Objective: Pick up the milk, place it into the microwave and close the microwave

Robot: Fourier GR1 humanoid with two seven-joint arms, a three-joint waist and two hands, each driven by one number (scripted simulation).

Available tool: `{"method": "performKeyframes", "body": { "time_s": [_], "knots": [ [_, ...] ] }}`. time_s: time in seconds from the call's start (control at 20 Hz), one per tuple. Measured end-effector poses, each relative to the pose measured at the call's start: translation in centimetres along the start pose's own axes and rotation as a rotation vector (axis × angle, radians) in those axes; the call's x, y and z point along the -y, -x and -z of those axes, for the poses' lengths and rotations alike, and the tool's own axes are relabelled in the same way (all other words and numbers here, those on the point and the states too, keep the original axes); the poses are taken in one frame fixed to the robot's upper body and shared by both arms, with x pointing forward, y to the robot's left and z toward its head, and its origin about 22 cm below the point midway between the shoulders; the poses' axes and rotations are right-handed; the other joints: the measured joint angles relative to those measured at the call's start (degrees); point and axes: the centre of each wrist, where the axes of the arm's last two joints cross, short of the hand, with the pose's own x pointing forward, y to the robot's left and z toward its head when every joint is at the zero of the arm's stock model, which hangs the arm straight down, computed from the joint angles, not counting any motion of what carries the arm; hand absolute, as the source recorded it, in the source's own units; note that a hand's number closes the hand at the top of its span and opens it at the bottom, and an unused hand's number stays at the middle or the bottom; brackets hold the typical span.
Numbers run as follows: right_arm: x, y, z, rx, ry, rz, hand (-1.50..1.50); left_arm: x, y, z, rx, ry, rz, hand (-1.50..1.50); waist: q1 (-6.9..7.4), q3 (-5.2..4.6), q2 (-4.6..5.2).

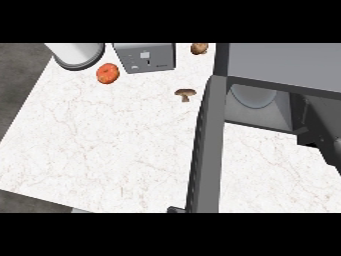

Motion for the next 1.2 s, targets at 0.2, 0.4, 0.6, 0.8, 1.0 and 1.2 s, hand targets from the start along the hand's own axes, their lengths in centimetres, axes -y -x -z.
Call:
{"method": "performKeyframes", "body": {
  "time_s": [0.2,0.4,0.6,0.8,1.0,1.2],
  "knots": [
    [-1.0,-0.1,-0.3,-0.015,-0.084,-0.029,-1.50,0.0,0.0,0.5,-0.002,0.011,0.011,-1.50,0.44,0.18,-0.10],
    [-2.6,-0.9,-0.3,-0.032,-0.099,-0.053,-1.50,-0.1,0.5,1.0,-0.007,0.017,0.003,-1.50,0.25,0.51,-0.23],
    [-4.1,-1.8,-0.3,-0.042,-0.087,-0.050,-1.50,-0.2,1.0,1.5,-0.014,0.024,-0.006,-1.50,0.04,0.89,-0.25],
    [-4.9,-2.4,-0.2,-0.026,-0.079,-0.039,-1.50,-0.3,1.2,1.7,-0.029,0.034,-0.003,-1.50,-0.06,1.31,-0.33],
    [-5.6,-2.9,-0.1,-0.007,-0.058,-0.018,-1.50,-0.2,1.8,1.7,-0.047,0.042,-0.011,-1.50,-0.43,1.51,-0.35],
    [-6.2,-3.4,-0.1,-0.007,-0.012,-0.007,-1.50,0.1,2.5,1.5,-0.066,0.054,-0.027,-1.50,-0.95,1.44,-0.33]
  ]
}}
